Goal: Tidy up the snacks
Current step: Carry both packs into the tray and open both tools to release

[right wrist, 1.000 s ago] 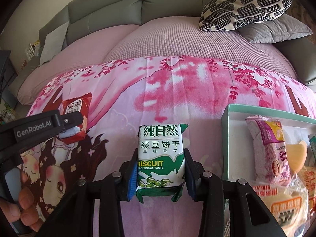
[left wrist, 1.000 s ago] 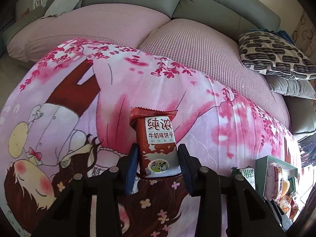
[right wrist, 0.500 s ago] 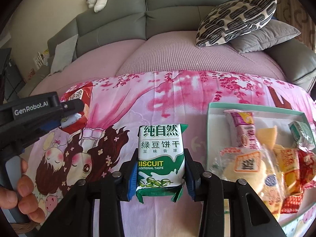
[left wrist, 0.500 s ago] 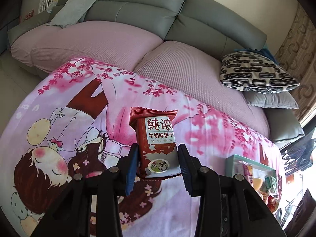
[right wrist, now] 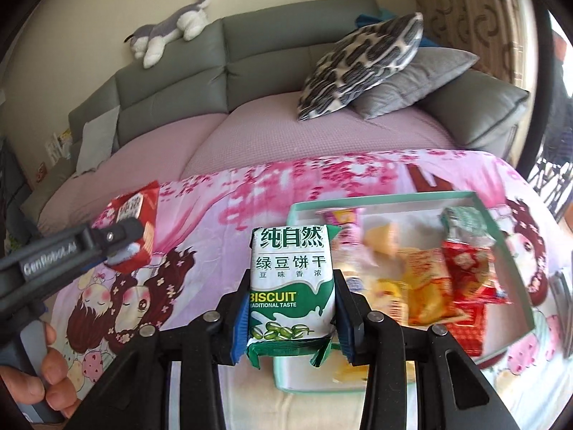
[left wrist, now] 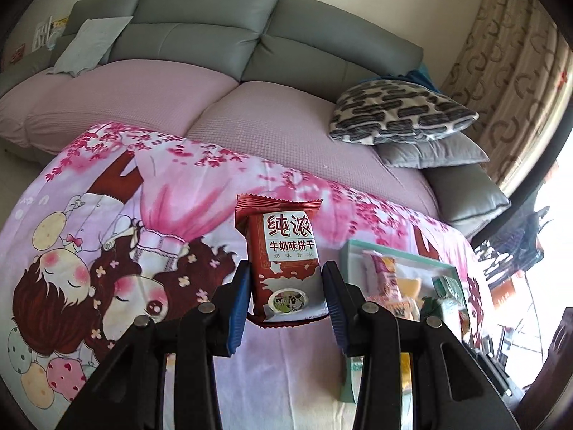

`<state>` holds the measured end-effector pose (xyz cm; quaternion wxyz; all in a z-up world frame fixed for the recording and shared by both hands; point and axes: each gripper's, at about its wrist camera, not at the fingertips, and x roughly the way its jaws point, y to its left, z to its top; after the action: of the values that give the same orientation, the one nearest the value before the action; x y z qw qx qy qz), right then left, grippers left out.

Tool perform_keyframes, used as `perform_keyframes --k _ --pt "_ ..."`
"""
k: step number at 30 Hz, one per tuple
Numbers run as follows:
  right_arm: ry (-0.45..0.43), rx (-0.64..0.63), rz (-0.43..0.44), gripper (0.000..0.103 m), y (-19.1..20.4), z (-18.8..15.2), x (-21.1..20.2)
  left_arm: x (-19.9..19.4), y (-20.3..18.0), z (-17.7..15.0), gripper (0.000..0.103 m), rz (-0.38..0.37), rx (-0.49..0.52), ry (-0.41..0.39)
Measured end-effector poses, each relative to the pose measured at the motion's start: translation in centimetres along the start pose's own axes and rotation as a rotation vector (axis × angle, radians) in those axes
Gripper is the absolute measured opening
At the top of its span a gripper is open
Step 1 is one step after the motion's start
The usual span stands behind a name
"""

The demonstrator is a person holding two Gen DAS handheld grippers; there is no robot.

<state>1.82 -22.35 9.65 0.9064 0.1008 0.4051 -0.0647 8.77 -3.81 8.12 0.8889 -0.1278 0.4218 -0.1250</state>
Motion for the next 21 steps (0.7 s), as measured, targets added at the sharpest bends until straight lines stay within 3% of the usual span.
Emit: perform_keyframes --k 6,12,21 --pt "0.006 0.092 -0.101 0.042 -5.2 -1.0 -1.3 0.2 -3.2 -2.6 0.042 -0.051 0.066 0.045" --pt "0.048 0.163 -0.149 0.042 -9.1 -2.2 -0.6 1.4 -5.9 -5.5 0.042 -0.090 0.121 0.122" --pt "0.077 0.179 -0.143 0.042 -10.1 -2.7 0.8 2.6 -8.9 -7.5 0.042 -0.105 0.207 0.166"
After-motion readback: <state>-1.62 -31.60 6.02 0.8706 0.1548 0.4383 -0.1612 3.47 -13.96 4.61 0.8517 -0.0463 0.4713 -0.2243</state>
